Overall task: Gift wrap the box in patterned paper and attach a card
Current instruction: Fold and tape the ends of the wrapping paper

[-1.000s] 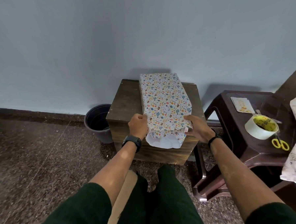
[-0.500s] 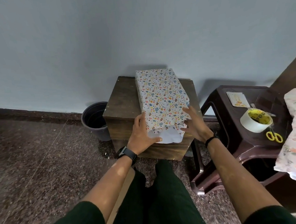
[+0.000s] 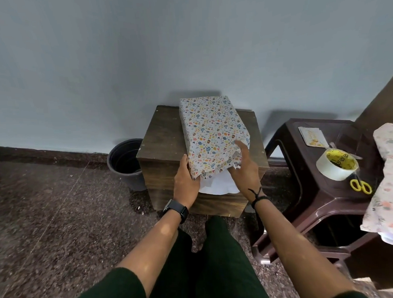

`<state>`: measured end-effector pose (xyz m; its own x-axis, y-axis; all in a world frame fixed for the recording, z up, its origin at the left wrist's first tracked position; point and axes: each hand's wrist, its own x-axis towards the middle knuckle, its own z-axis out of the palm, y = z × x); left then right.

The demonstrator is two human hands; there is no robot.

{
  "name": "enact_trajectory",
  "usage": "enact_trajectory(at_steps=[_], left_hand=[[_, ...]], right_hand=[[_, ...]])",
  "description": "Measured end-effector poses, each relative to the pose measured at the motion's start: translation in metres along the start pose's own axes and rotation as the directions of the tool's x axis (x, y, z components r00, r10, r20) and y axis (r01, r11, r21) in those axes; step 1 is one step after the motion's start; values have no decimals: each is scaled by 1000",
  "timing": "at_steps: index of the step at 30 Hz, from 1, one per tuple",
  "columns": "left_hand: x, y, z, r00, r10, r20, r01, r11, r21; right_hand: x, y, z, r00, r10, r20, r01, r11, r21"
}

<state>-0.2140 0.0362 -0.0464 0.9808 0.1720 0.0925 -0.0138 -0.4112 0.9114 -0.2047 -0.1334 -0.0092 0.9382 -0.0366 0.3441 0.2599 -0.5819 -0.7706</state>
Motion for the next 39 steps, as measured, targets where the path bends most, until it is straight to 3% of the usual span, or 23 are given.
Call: enact_trajectory(at_steps=[5,9,13,17,20,23,26,29,35,39], left_hand=[[0,1,-2,999,-34,12,35,997,-73],[-3,8,0,994,-106,18,108,976,-190],[-6,9,5,990,-102,99,121,970,-212],[-7,5,2,958,-96,271,165,955,-245],[-5,0,2,947,-76,312,143,970,-196],[-2,-3,4,969,-18,248,35,997,-63],[-1,-11,9,982,128,140,-137,989,56],[-5,-15,13,982,163,92,-174,976,131],[-7,-13,18,984,178,28,-180,977,111],[-8,-8,22,977,210,28,-211,970,119]], right_hand=[[4,-6,-3,982,159,-100,-151,984,90],[10,0,-6,957,290,19,-273,874,402],[11,-4,-7,943,328,46,-302,794,528],[8,-4,-8,941,333,67,-312,771,556],[5,-4,-6,957,290,-17,-258,876,407],[3,-10,-4,969,171,-177,-139,974,178],[2,-12,-5,960,157,-232,-128,982,137],[2,-10,-10,961,154,-228,-123,982,143],[12,0,-21,954,297,-37,-258,881,397],[12,-2,-23,935,354,16,-304,780,547]])
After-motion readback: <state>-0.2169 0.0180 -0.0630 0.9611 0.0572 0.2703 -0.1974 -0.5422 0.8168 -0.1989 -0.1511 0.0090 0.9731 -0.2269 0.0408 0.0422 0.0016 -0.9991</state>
